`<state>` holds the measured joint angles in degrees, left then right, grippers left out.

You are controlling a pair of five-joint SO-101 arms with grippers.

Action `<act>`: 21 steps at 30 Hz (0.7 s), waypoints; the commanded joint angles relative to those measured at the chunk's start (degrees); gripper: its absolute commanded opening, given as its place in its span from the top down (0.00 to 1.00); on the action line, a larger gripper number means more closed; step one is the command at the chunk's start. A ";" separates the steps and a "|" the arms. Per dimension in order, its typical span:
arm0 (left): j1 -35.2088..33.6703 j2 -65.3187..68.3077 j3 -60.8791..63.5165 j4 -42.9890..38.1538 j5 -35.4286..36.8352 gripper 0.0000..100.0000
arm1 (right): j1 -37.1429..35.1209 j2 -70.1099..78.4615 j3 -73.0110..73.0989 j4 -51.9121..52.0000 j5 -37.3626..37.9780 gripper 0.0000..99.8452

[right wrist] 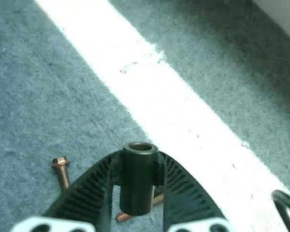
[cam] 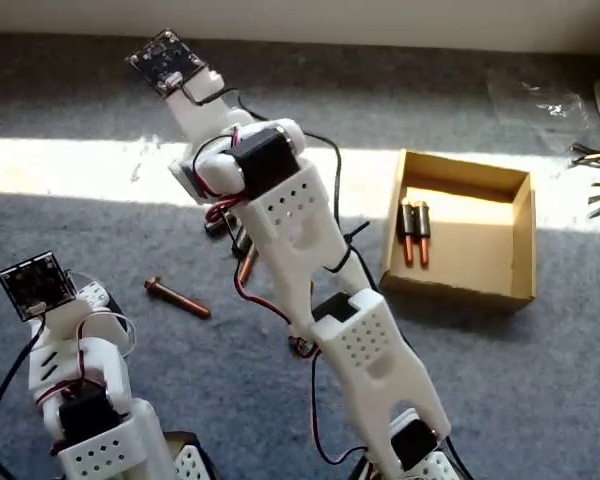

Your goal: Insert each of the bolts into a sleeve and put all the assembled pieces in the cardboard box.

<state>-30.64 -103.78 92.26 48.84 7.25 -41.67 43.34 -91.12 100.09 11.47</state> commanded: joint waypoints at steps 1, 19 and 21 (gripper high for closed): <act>0.92 -1.01 -0.22 -0.79 0.09 0.99 | 0.57 -9.54 -2.15 1.01 -0.44 1.00; 0.92 -1.01 -0.22 -0.70 0.09 0.99 | 1.01 -51.82 35.47 0.84 -0.26 1.00; 0.92 -1.01 -0.22 -0.70 0.09 0.99 | 1.01 -56.75 40.22 0.75 -0.18 1.00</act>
<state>-30.64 -103.78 92.26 48.84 7.25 -41.58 -4.84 -55.69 100.09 11.47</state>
